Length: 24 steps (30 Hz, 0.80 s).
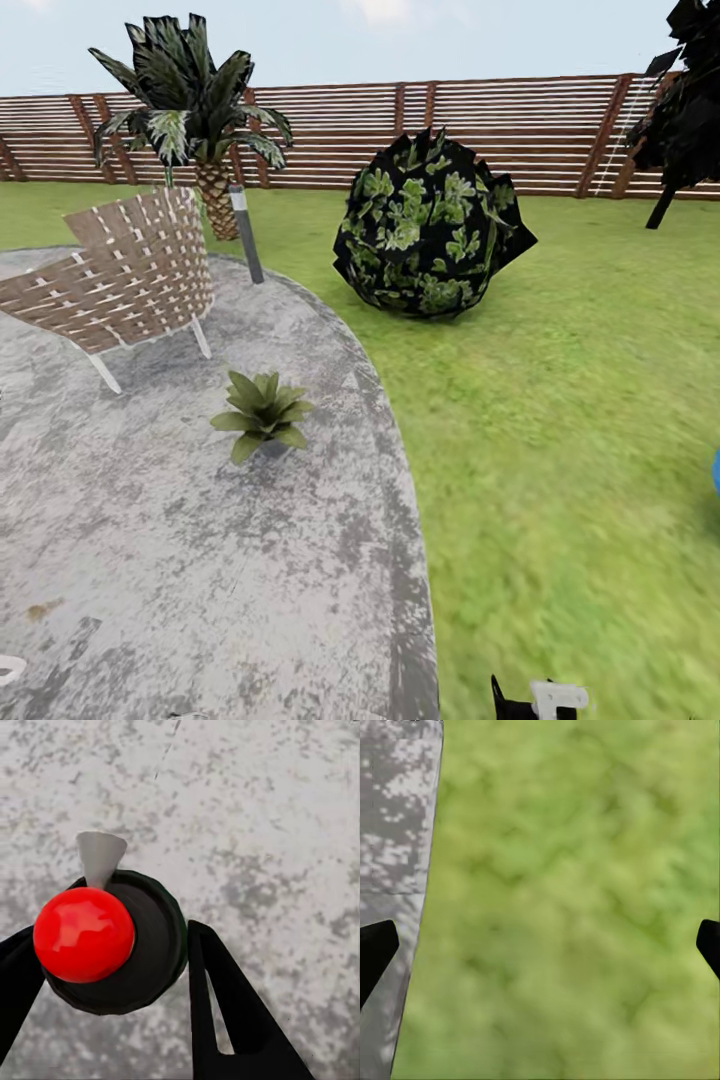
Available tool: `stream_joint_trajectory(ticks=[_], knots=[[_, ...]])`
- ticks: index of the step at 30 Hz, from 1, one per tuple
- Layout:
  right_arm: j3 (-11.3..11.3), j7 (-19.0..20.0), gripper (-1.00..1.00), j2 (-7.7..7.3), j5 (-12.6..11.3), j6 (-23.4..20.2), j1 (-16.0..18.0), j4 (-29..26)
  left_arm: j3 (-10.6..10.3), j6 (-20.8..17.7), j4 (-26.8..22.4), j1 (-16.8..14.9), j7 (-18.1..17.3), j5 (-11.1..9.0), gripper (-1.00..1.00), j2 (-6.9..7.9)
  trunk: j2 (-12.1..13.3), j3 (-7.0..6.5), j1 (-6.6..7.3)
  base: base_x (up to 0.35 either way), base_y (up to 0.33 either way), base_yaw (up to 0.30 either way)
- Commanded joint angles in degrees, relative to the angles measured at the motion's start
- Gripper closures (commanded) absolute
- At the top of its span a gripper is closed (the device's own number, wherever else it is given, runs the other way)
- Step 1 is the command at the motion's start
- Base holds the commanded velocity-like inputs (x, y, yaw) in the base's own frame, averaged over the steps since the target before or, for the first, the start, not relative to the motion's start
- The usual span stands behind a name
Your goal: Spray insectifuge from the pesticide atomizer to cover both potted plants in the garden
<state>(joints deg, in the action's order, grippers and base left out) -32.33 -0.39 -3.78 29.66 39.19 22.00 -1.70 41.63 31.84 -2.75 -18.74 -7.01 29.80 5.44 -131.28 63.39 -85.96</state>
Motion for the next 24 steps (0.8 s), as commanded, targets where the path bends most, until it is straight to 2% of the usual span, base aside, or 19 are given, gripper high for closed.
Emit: stream_joint_trajectory(ticks=[1, 24], knots=[[-0.6, 0.0, -1.00, -0.88, 0.0, 0.2, -0.5, 0.0, 0.8, 0.2, 0.0, 0.5, -0.5, 0.4, 1.00, -0.60, -0.7, -0.31, 0.44, 0.295, 0.222, 0.000], [-0.6, 0.0, -1.00, -0.88, 0.0, 0.2, -0.5, 0.0, 0.8, 0.2, 0.0, 0.5, -0.5, 0.4, 1.00, -0.60, -0.7, -0.31, 0.44, 0.284, 0.232, 0.000]])
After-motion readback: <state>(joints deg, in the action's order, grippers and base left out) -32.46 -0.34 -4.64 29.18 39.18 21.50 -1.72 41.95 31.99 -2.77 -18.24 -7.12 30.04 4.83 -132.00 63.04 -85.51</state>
